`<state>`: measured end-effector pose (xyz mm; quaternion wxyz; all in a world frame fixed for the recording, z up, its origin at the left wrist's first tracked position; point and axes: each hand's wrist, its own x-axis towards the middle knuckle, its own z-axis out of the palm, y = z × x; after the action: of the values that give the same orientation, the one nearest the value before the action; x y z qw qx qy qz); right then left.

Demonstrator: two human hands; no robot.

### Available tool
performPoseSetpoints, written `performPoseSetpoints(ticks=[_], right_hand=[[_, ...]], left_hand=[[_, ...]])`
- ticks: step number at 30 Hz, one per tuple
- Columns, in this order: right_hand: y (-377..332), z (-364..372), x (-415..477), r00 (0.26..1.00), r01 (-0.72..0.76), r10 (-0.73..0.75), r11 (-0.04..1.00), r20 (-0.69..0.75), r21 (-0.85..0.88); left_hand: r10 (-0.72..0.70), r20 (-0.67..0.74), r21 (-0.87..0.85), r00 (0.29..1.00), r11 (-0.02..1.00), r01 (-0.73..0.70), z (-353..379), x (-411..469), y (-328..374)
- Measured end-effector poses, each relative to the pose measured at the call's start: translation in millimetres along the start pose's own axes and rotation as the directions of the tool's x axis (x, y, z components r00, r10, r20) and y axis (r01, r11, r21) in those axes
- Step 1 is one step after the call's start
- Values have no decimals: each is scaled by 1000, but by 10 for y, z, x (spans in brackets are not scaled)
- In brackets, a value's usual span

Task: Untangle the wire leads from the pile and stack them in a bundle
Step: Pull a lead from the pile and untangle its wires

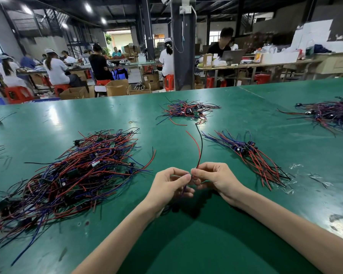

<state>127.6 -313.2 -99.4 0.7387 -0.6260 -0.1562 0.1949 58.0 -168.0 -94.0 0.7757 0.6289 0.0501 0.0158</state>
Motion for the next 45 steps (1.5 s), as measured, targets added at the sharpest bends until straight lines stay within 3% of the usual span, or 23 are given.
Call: performPoseSetpoints(ticks=[8, 26, 45], right_hand=[[5, 5, 17, 999, -52, 51, 994, 10, 101], [-187, -387, 219, 930, 82, 4, 973, -368, 218], [-244, -292, 159, 962, 45, 31, 961, -269, 272]], left_hand=[[33, 19, 48, 999, 998, -34, 13, -16, 15], [-59, 79, 131, 995, 990, 48, -2, -97, -4], [-55, 32, 360, 998, 932, 40, -30, -62, -12]])
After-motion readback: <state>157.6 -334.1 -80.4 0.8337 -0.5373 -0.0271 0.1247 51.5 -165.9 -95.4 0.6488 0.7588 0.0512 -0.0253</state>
